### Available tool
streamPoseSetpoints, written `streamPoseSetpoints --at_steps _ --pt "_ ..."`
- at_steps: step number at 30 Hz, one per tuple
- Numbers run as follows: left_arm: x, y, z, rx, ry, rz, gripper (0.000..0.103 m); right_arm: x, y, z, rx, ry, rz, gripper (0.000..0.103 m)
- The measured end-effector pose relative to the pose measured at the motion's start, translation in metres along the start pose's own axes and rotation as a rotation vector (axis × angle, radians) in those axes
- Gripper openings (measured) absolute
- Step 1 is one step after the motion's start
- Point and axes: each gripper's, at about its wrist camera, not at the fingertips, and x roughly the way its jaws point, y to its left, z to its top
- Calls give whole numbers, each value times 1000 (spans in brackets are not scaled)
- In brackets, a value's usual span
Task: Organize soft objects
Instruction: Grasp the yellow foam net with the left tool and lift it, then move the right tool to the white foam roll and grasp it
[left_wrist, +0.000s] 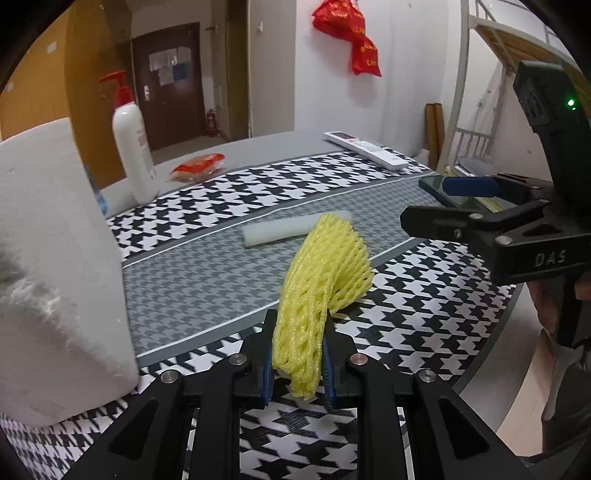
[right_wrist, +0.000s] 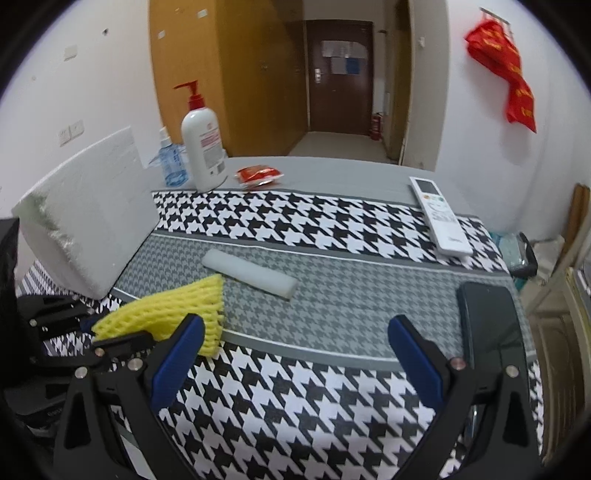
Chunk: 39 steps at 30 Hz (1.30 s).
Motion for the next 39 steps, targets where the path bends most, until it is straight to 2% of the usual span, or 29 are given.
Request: streamPoseSetpoints --at_steps 9,15,18,20,23,25,29,39 --pt "-15 14 -1 -29 -31 59 22 19 17 15 -170 27 23 101" --pt "-20 21 -5 -48 -44 83 22 39 36 23 -335 92 44 101" --pt "-23 25 -8 -60 -48 89 22 50 40 23 -392 117 46 96" --pt "-24 27 -10 -67 -45 93 22 55 38 26 -396 127 57 95" --pt "-27 28 -11 -69 -48 99 22 64 37 32 -394 144 77 84" --pt "-27 30 -12 -73 -48 101 22 70 35 36 -382 161 100 71" --pt "-27 33 -12 -89 -45 94 22 82 35 36 -383 194 130 61" --pt "-25 38 -13 -100 -40 92 22 94 29 38 -374 224 119 59"
